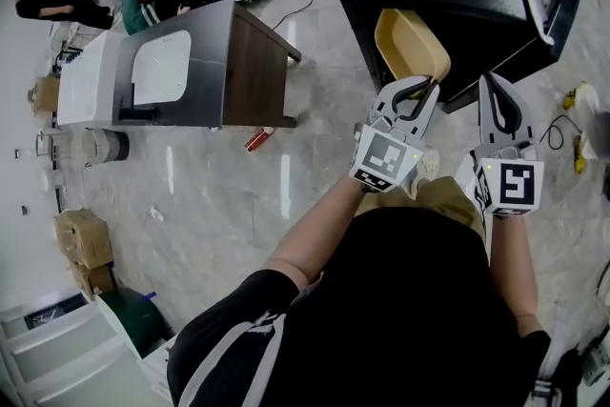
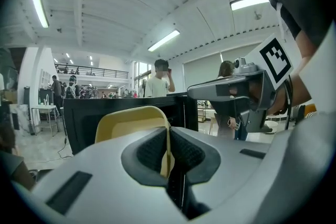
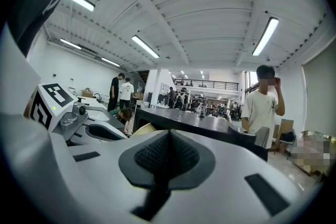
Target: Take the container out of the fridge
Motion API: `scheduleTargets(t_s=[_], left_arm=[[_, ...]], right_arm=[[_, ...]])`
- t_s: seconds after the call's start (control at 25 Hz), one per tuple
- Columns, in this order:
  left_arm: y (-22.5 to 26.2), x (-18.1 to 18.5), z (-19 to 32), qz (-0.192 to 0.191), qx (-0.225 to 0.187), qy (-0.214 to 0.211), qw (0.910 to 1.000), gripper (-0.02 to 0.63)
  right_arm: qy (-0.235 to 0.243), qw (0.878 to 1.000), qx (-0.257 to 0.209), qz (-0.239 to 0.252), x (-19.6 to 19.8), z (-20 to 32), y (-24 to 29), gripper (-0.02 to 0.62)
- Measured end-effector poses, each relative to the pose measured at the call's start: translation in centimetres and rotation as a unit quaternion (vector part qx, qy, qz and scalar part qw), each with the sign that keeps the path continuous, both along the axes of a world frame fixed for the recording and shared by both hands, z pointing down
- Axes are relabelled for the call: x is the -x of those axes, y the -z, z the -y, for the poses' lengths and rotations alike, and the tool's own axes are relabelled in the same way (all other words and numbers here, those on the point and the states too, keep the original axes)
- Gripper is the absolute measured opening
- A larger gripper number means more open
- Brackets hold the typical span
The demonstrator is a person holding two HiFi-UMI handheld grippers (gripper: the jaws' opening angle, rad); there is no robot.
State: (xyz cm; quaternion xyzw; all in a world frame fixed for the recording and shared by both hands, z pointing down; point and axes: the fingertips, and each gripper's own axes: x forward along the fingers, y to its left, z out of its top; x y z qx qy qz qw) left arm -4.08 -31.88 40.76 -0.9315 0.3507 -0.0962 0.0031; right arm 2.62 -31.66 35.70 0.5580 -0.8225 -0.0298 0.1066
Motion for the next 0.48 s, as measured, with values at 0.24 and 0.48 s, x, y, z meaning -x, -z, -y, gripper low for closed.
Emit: scheduleTargets(t_s=[0.24,0.48], left_arm=[[0.6,-0.1,-1.0,-0.001,-0.005,-0.003,1.0,0.037],[1.1,-1.0,-2.2,0.007,-0.014,0.008,0.9998,0.035]], right_arm=[[-0.001,1.0,-0.002,0.001,0.0,-1.3,-0.1,0.035],[0.013,1.0,-0.006,0.009,-0.8,-2.5,0.1,0.035]])
